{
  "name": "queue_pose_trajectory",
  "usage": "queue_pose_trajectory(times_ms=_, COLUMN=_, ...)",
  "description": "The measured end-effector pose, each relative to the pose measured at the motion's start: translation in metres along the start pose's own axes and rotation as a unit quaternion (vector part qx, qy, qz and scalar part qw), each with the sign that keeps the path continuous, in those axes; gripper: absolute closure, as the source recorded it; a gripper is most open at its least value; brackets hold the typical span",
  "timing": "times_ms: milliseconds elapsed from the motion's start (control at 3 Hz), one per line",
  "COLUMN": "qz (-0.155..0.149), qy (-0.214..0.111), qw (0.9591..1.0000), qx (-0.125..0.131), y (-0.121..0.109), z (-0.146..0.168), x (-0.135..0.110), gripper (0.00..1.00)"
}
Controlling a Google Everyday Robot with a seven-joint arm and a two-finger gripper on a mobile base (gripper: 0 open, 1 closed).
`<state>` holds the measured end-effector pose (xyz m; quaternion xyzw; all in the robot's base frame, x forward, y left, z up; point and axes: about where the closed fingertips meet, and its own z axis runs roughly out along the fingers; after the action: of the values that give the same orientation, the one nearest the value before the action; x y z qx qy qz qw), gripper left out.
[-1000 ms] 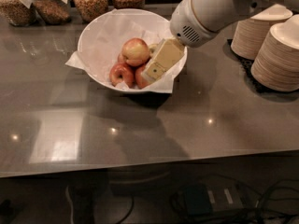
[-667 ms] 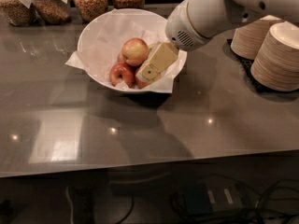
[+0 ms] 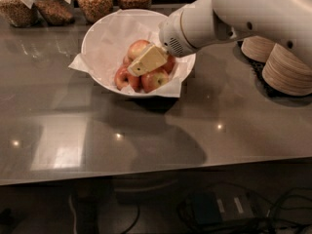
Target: Pick apple from white bowl
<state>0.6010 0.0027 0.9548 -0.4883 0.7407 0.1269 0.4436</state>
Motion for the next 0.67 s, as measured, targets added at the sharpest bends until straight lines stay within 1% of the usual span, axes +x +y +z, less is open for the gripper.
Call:
queue_pose_trajectory(times_ms=333, qz=0.009, qy=-0.015, qw=0.9998, qx=-0.001, y=-0.002, z=0.016, x=-0.003, gripper=0.41)
queue_pose_trajectory(times_ms=667, qz=0.019, qy=-0.024, qw=0.9995, qx=0.001, y=-0.004, z=0.032, x=0.000, gripper=0.37)
